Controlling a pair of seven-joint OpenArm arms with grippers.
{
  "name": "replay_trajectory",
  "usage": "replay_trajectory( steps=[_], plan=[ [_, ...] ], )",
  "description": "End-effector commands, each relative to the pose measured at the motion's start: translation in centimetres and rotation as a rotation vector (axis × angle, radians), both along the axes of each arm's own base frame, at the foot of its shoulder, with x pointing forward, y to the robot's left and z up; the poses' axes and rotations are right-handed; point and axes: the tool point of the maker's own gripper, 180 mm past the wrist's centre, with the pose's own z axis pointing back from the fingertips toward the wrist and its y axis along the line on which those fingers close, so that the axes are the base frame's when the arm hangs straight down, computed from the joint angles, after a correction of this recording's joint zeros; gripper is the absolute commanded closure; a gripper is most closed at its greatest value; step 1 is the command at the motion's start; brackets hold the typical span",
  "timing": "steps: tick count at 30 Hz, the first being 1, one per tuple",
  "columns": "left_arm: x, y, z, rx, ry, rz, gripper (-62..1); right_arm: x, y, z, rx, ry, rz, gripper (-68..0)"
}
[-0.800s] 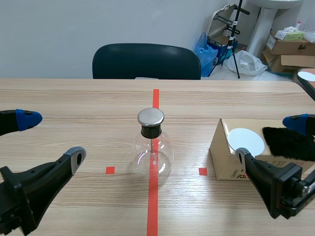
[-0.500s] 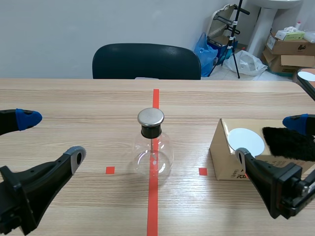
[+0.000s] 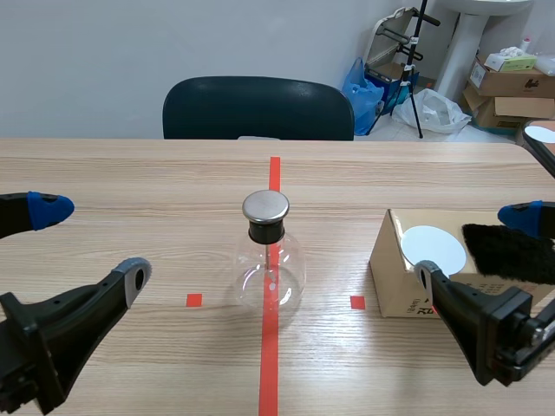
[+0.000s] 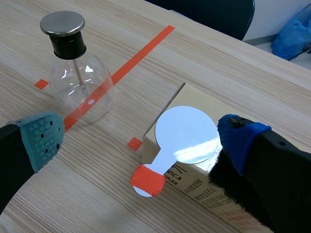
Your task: Do the electroscope experiment
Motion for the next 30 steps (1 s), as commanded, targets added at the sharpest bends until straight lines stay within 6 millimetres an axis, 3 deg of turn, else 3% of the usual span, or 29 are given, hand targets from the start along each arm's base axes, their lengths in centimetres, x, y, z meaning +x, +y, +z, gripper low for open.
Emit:
replay_trajectory(
  steps=[1, 7, 21, 30],
  plan=[
    [0.0, -0.3, 1.0, -0.027, -0.025, -0.002, -62.3, 0.4, 0.0, 1.0, 0.001, -0.039, 0.005, -67.9],
    [0.0, -0.3, 1.0, -0.027, -0.025, -0.002, -62.3, 0.0, -0.5, 0.6, -0.035, -0.028, 0.005, -67.9],
    [0.0, -0.4, 1.0, -0.027, -0.026, -0.002, -62.3, -3.7, -3.6, -2.5, -0.279, 0.073, 0.024, -67.9],
    [0.0, -0.4, 1.0, -0.027, -0.026, -0.002, -62.3, -4.7, -4.0, -2.3, -0.359, 0.019, 0.056, -67.9]
  ],
)
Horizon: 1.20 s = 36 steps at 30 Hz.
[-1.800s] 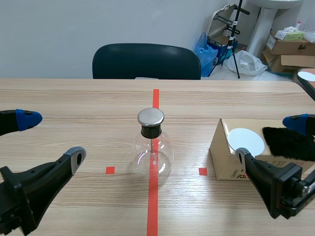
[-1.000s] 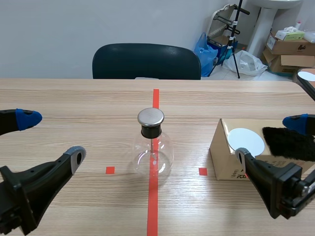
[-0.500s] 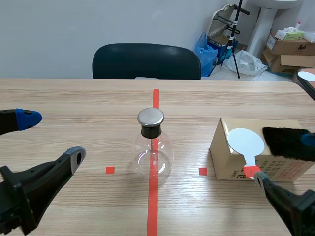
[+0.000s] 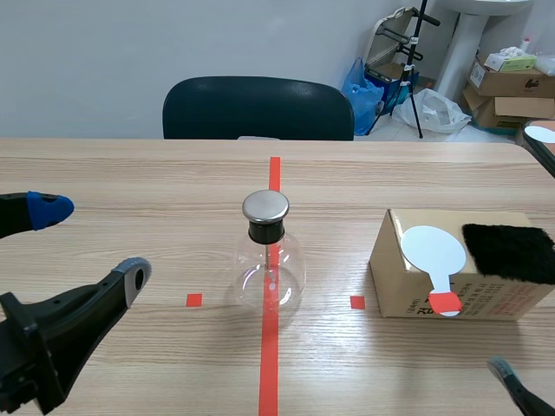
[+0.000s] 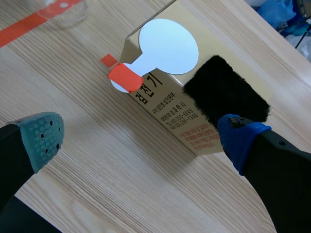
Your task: Do the electroscope experiment
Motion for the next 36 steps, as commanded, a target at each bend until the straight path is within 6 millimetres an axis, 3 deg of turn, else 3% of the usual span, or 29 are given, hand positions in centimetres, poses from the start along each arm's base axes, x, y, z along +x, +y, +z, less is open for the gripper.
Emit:
replay_trajectory(
  steps=[1, 11, 24, 30, 36],
  plan=[
    [0.0, -0.4, 1.0, -0.026, -0.025, -0.002, -62.3, 0.4, 0.2, 0.8, -0.019, -0.033, 0.030, -67.9],
    [-0.1, -0.5, 0.9, -0.027, -0.024, -0.014, -62.3, 0.7, -0.2, 1.5, -0.303, -0.230, 0.121, -67.9],
    [-0.3, -0.6, 0.6, 0.012, -0.030, -0.030, -62.3, -0.3, 3.2, 0.8, -0.574, -0.432, 0.349, -67.9],
    [-0.3, -0.6, 0.6, 0.011, -0.030, -0.030, -62.3, 0.4, 3.7, 0.0, -0.669, -0.549, 0.340, -67.9],
    [-0.3, -0.6, 0.6, 0.011, -0.030, -0.030, -62.3, 1.3, 2.9, -1.0, -0.755, -0.611, 0.246, -67.9]
  ],
)
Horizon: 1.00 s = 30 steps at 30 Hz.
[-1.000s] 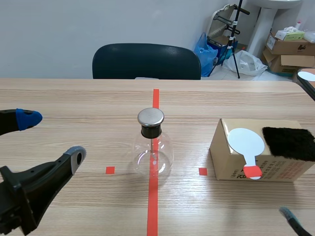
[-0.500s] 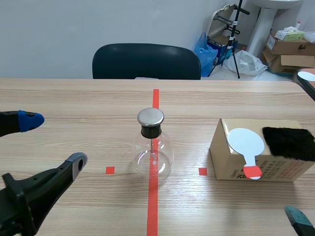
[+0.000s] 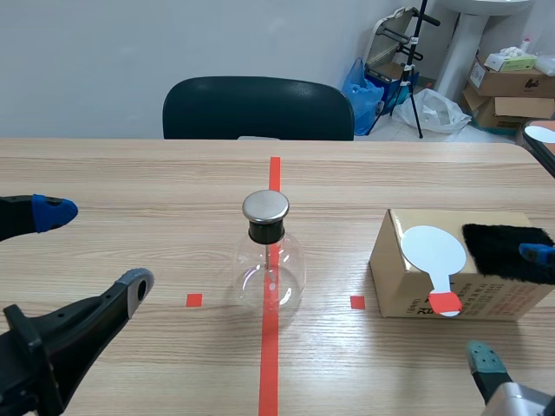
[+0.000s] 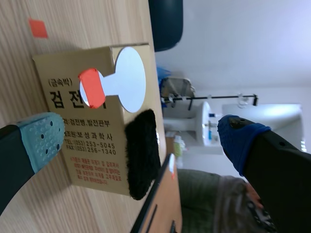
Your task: Do the electroscope experiment
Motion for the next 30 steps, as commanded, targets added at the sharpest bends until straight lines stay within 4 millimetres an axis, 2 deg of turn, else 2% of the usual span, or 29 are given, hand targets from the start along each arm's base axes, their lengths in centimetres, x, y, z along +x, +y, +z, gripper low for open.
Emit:
replay_trajectory(
  steps=[1, 7, 15, 30],
  plan=[
    [0.0, -0.4, 1.0, -0.029, -0.023, -0.001, -62.3, 0.7, -0.3, 0.6, -0.002, -0.048, -0.017, -67.9],
    [0.0, -0.4, 1.0, -0.030, -0.024, -0.001, -62.3, 1.2, 0.0, -1.4, -0.011, -0.034, -0.055, -67.9],
    [0.1, -0.4, 1.1, -0.031, -0.029, 0.000, -62.3, 2.4, 0.1, -2.5, -0.024, -0.042, -0.122, -67.9],
    [0.1, -0.4, 1.1, -0.031, -0.028, 0.000, -62.3, 4.0, 1.4, -4.4, -0.075, -0.047, -0.140, -67.9]
  ],
)
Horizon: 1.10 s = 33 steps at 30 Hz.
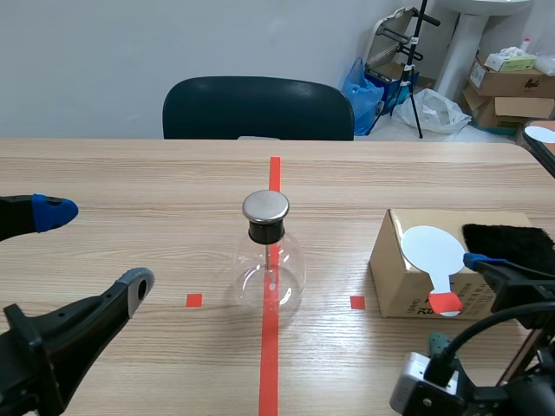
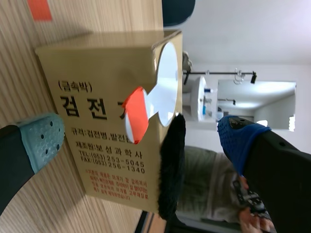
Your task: Do the electroscope experiment
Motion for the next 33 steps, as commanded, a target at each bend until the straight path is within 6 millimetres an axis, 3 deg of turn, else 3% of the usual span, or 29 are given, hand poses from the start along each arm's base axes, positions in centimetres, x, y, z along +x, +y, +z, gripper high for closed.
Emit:
replay_trajectory(
  steps=[1, 15, 33],
  plan=[
    [0.1, -0.4, 1.0, -0.028, -0.028, -0.003, -62.3, 0.7, 0.1, 0.6, -0.007, -0.037, -0.008, -67.9],
    [0.1, -0.4, 1.0, -0.028, -0.028, -0.003, -62.3, 1.0, 1.3, 0.2, -0.050, -0.051, 0.028, -67.9],
    [0.1, -0.4, 1.0, -0.028, -0.028, -0.003, -62.3, 2.0, 0.6, 0.9, -0.067, -0.084, -0.011, -67.9]
  ],
)
